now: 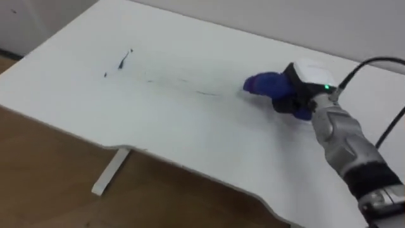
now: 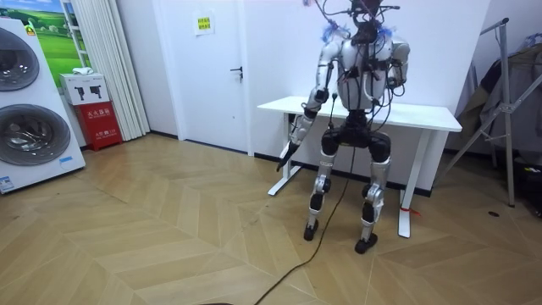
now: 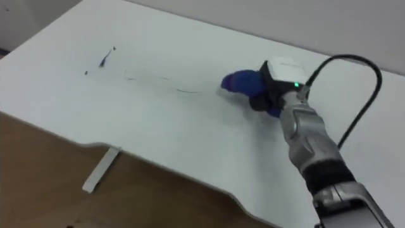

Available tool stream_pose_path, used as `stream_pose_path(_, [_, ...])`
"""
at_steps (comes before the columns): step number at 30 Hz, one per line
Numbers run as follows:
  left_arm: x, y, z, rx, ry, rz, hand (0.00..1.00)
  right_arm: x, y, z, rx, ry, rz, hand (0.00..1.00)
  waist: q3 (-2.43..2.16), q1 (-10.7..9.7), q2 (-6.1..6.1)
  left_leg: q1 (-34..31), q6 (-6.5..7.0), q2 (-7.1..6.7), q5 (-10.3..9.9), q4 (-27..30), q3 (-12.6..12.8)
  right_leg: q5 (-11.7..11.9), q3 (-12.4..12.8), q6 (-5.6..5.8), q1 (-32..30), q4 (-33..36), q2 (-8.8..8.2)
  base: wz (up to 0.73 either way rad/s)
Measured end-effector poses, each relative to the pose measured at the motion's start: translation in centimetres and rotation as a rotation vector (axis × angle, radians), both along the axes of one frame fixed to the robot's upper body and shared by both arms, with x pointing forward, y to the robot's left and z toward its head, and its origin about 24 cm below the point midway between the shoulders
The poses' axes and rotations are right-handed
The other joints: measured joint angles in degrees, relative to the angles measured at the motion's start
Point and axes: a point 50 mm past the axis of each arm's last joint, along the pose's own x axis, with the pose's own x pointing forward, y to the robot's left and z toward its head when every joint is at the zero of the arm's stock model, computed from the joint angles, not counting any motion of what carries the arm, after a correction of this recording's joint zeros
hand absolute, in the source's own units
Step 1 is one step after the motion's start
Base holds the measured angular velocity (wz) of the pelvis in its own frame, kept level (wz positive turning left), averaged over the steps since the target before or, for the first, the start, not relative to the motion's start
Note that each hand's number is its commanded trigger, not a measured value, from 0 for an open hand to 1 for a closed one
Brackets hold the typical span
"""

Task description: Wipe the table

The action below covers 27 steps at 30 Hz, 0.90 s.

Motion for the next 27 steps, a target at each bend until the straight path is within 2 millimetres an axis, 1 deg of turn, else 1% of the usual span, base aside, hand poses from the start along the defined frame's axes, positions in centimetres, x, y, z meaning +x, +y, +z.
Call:
stream_pose_path(1, [-0.5,0.1,0.0,0.003,0.016,0.008,0.00,-0.1,-0.3,-0.4,0.011,0.012,-0.015,1.00,-0.07,0.00,-0.01,0.41,0.26,-0.22,0.53,-0.81,-0.52,0.29,-0.10,-0.17,0.61,-0.25,0.10,0.54])
stream_pose_path(2, [-1.3,0.3,0.1,0.010,0.041,0.028,0.00,-0.6,-1.3,-1.4,0.039,0.047,-0.060,1.00,-0.14,-0.19,-0.23,1.28,0.44,-0.86,1.44,-2.45,-1.34,0.35,0.03,-0.22,1.53,-0.93,-0.01,0.55])
stream_pose_path(3, [-1.9,0.6,0.2,0.015,0.053,0.048,0.00,-1.5,-2.6,-2.8,0.069,0.088,-0.116,1.00,-0.15,-0.34,-0.40,2.17,0.57,-1.43,1.91,-3.58,-2.47,0.20,-0.07,0.10,2.40,-1.28,-0.28,0.54])
stream_pose_path(4, [-2.0,0.8,0.3,0.019,0.054,0.057,0.00,-2.0,-3.3,-3.5,0.077,0.106,-0.147,1.00,-0.15,-0.36,-0.45,2.46,0.63,-1.58,1.97,-3.82,-2.83,0.06,-0.15,0.32,2.79,-1.43,-0.36,0.52])
stream_pose_path(5, [-2.1,1.1,0.4,0.028,0.052,0.077,0.00,-3.4,-5.1,-5.1,0.142,0.138,-0.237,1.00,-0.16,-1.09,-0.54,2.47,0.68,-1.85,2.00,-3.90,-3.29,-0.17,-1.23,0.68,4.06,-2.18,-0.65,0.64])
stream_pose_path(6, [-2.2,1.5,0.5,0.037,0.046,0.100,0.00,-5.0,-6.4,-6.0,0.234,0.116,-0.296,1.00,-0.25,-2.93,-0.83,2.39,0.98,-2.50,2.17,-3.93,-3.66,-0.57,-2.85,1.31,4.92,-2.81,-1.31,0.72])
stream_pose_path(7, [-2.2,1.7,0.6,0.043,0.044,0.105,0.00,-5.7,-6.9,-6.4,0.274,0.106,-0.318,1.00,-0.37,-3.94,-0.98,2.37,1.16,-2.77,2.29,-4.02,-3.57,-0.76,-3.46,1.62,5.62,-3.17,-1.59,0.79])
stream_pose_path(8, [-2.4,1.9,0.7,0.052,0.045,0.116,0.00,-7.1,-7.7,-7.3,0.337,0.099,-0.369,1.00,-0.49,-5.66,-1.38,2.68,1.51,-3.46,2.48,-4.31,-3.56,-1.17,-3.40,2.27,6.88,-3.66,-2.12,0.67])
stream_pose_path(9, [-2.1,2.2,0.8,0.060,0.035,0.114,0.00,-8.2,-8.5,-8.1,0.389,0.094,-0.413,1.00,-0.73,-6.85,-2.07,2.93,1.88,-4.15,2.50,-4.37,-3.46,-1.37,-3.29,2.81,7.94,-4.29,-2.58,0.54])
stream_pose_path(10, [-1.9,2.3,0.9,0.066,0.031,0.109,0.00,-8.7,-8.9,-8.3,0.406,0.094,-0.437,1.00,-1.00,-7.14,-2.26,2.99,2.02,-4.45,2.44,-4.36,-3.38,-1.51,-3.30,3.04,8.15,-4.30,-2.85,0.30])
stream_pose_path(11, [-1.4,2.7,1.1,0.079,0.012,0.112,0.00,-9.7,-9.6,-8.9,0.440,0.094,-0.483,1.00,-1.15,-7.60,-2.68,3.52,2.43,-4.77,2.20,-4.44,-3.18,-1.52,-3.18,3.41,8.86,-4.60,-3.13,0.08])
stream_pose_path(12, [-1.4,3.2,1.3,0.093,0.001,0.125,0.00,-10.4,-9.9,-9.5,0.476,0.102,-0.532,1.00,-1.22,-8.52,-3.08,4.02,2.72,-4.95,1.99,-4.44,-2.87,-1.30,-3.18,3.78,9.76,-5.45,-3.18,0.05])
stream_pose_path(13, [-1.3,3.4,1.4,0.100,-0.003,0.132,0.00,-10.9,-10.2,-9.8,0.485,0.106,-0.556,1.00,-1.40,-8.96,-3.34,4.20,2.85,-5.07,1.89,-4.45,-2.88,-1.16,-3.21,3.97,10.21,-5.96,-3.19,0.00])
stream_pose_path(14, [-1.3,3.9,1.7,0.115,-0.012,0.148,0.00,-11.9,-10.8,-10.3,0.499,0.118,-0.602,1.00,-1.72,-9.74,-3.82,4.73,3.10,-5.29,1.59,-4.46,-2.89,-1.02,-3.18,4.15,10.89,-6.27,-3.33,0.00])
stream_pose_path(15, [-1.1,4.4,2.0,0.136,-0.020,0.144,0.00,-13.2,-11.6,-10.9,0.516,0.125,-0.659,1.00,-1.96,-10.09,-4.26,5.34,3.24,-5.38,1.24,-4.45,-2.77,-0.96,-3.25,4.25,11.43,-6.28,-3.43,0.00])
stream_pose_path(16, [-1.1,4.7,2.2,0.150,-0.021,0.139,0.00,-13.9,-12.0,-11.2,0.529,0.126,-0.692,1.00,-2.11,-10.45,-4.49,5.52,3.28,-5.40,1.04,-4.36,-2.75,-0.94,-3.33,4.29,11.70,-6.29,-3.44,0.04])
stream_pose_path(17, [-1.1,5.2,2.6,0.171,-0.022,0.135,0.00,-14.9,-12.7,-11.6,0.554,0.127,-0.754,1.00,-2.11,-11.73,-4.72,5.87,3.38,-5.43,0.59,-4.01,-2.73,-0.84,-3.38,4.45,12.34,-6.47,-3.44,-0.04])
stream_pose_path(18, [-1.0,5.6,2.9,0.187,-0.037,0.141,0.00,-15.6,-13.4,-11.8,0.569,0.114,-0.805,1.00,-2.14,-12.78,-4.67,5.90,3.45,-5.43,-0.04,-3.31,-2.34,-0.70,-3.29,4.67,12.61,-6.78,-3.41,-0.10])
stream_pose_path(19, [-1.1,5.7,3.1,0.195,-0.042,0.146,0.00,-16.0,-13.8,-11.8,0.565,0.106,-0.830,1.00,-2.17,-13.34,-4.62,5.88,3.51,-5.43,-0.23,-3.26,-2.08,-0.57,-3.21,4.78,12.72,-7.10,-3.39,-0.20])
stream_pose_path(21, [-1.0,6.1,3.4,0.213,-0.057,0.161,0.00,-18.5,-16.0,-11.7,0.552,0.086,-0.937,1.00,-2.42,-14.87,-4.18,5.89,3.79,-5.43,-0.52,-3.26,-1.70,0.10,-3.02,4.71,12.76,-7.17,-3.40,-0.11])
stream_pose_path(22, [-1.0,6.2,3.5,0.216,-0.062,0.162,0.00,-19.0,-16.4,-11.7,0.547,0.084,-0.960,1.00,-2.50,-15.29,-4.04,5.92,3.85,-5.43,-0.56,-3.24,-1.65,0.20,-3.06,4.66,12.77,-7.19,-3.40,-0.05])
stream_pose_path(23, [-0.9,6.3,3.6,0.225,-0.067,0.168,0.00,-19.8,-17.3,-11.6,0.542,0.080,-1.002,1.00,-2.65,-16.36,-3.78,5.98,3.96,-5.43,-0.63,-3.17,-1.60,0.46,-3.05,4.66,12.85,-7.20,-3.40,-0.07])
stream_pose_path(24, [-0.9,6.4,3.6,0.237,-0.070,0.169,0.00,-20.5,-18.0,-11.5,0.535,0.070,-1.042,1.00,-2.74,-16.80,-3.61,6.05,4.04,-5.43,-0.70,-3.21,-1.36,0.59,-2.95,4.68,12.87,-7.20,-3.40,-0.10])
stream_pose_path(27, [-1.1,6.3,3.6,0.236,-0.063,0.166,0.00,-21.6,-18.9,-11.2,0.508,0.070,-1.086,1.00,-2.79,-16.81,-3.27,7.13,4.06,-5.32,-0.78,-3.64,-0.38,0.63,-2.72,4.69,13.21,-7.28,-3.44,-0.17])
